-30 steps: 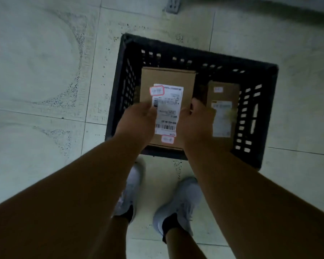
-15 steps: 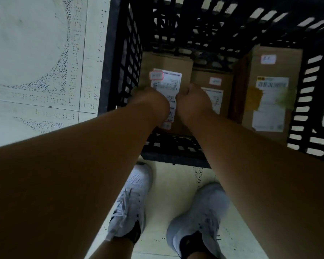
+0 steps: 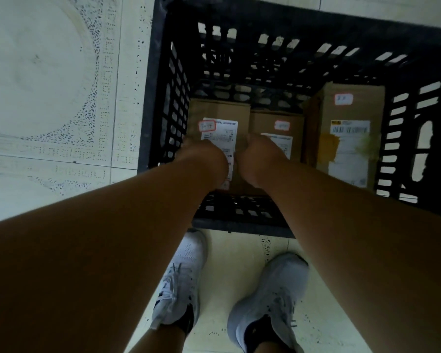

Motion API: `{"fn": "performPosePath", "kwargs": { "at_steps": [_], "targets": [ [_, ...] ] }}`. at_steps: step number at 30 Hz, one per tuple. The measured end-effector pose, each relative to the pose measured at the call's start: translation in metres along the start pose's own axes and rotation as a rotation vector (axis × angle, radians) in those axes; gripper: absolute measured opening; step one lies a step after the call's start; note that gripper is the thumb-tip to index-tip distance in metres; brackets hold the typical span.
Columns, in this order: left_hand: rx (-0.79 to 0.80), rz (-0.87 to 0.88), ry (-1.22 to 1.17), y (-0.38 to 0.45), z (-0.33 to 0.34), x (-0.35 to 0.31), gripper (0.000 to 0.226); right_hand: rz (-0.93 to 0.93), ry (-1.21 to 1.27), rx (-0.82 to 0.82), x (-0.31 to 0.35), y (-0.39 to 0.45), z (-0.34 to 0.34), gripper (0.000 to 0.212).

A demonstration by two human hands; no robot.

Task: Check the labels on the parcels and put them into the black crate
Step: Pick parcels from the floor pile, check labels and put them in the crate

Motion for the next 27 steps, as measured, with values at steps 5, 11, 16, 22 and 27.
{"fn": "performPosePath", "kwargs": {
  "at_steps": [5, 11, 16, 22, 27],
  "targets": [
    [-0.277, -0.008, -0.450, -0.085, -0.067, 0.001, 0.049, -0.200, 0.045, -0.300, 0.058, -0.075, -0.046, 0.032],
    [-0.585, 0.177, -0.532, -0.275, -0.197, -0.006, 0.029, -0.398, 0.293, -0.572, 0.166, -0.252, -0.138, 0.026],
    [-0.738, 0.404, -0.555, -0.421, -0.285, -0.011, 0.026, -0.419, 0.418, -0.694, 0.242, -0.417, -0.197, 0.017],
    [-0.827, 0.653, -0.640, -0.552, -0.370, -0.027, 0.022, -0.517, 0.525, -0.936, 0.303, -0.571, -0.243, 0.017],
    [-0.890, 0.838, -0.558, -0.627, -0.412, -0.045, 0.013, -0.569, 0.589, -1.058, 0.309, -0.662, -0.275, 0.022]
  ]
}}
Point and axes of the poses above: each hand's wrist, its own y-axis towards the middle knuckle, its own z-axis out of the palm, x = y × z, the point moved 1 cm from there along y, towards the middle knuckle, and after that the axes turned 13 degrees about y, right-handed, at the moved point
